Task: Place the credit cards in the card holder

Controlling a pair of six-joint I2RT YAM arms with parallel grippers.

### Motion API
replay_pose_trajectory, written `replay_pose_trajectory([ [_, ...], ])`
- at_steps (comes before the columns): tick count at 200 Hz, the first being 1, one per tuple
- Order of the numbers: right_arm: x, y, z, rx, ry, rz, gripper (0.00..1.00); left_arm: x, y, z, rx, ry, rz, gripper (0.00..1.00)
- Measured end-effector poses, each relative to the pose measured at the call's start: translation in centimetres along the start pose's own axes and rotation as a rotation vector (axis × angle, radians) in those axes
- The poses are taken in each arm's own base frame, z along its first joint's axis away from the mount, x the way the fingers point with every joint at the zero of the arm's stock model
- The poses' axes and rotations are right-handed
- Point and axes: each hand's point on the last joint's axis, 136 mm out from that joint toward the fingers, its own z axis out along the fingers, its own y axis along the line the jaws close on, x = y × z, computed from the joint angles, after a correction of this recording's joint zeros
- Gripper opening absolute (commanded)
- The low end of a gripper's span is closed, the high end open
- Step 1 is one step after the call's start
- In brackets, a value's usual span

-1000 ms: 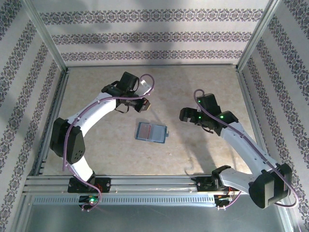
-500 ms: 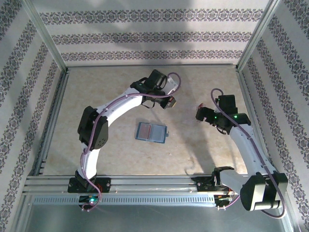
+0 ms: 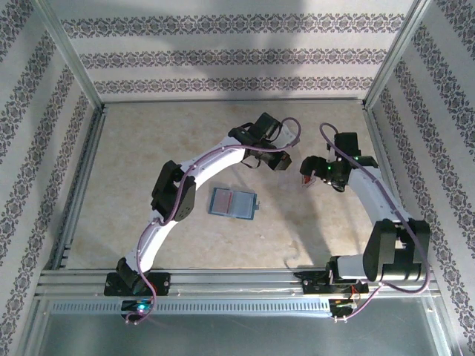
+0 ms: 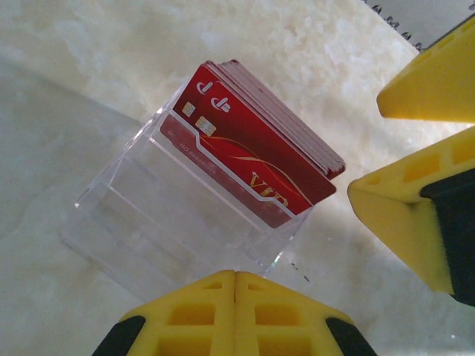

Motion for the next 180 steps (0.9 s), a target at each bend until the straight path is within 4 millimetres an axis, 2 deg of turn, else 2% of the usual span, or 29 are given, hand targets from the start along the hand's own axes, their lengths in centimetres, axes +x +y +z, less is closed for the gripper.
replay_pose_trajectory([
  [28, -1.0, 0.0, 1.1, 0.013, 0.012, -0.028, 0.91, 0.5, 0.5, 1.8, 0.01, 0.017, -0.011, 0.0],
  [56, -1.3, -0.4, 2.0, 0.022, 0.026, -0.044, 0.83, 1.2, 0.7, 3.2, 0.016, 0.04, -0.016, 0.0],
  [76, -1.4, -0.9, 2.9, 0.031, 0.045, -0.043, 0.82, 1.5, 0.8, 4.0, 0.015, 0.047, -0.014, 0.0],
  [180, -1.3, -2.1, 4.2, 0.08, 0.072, -0.057, 0.78, 3.6, 1.5, 5.2, -0.008, 0.099, -0.032, 0.0],
])
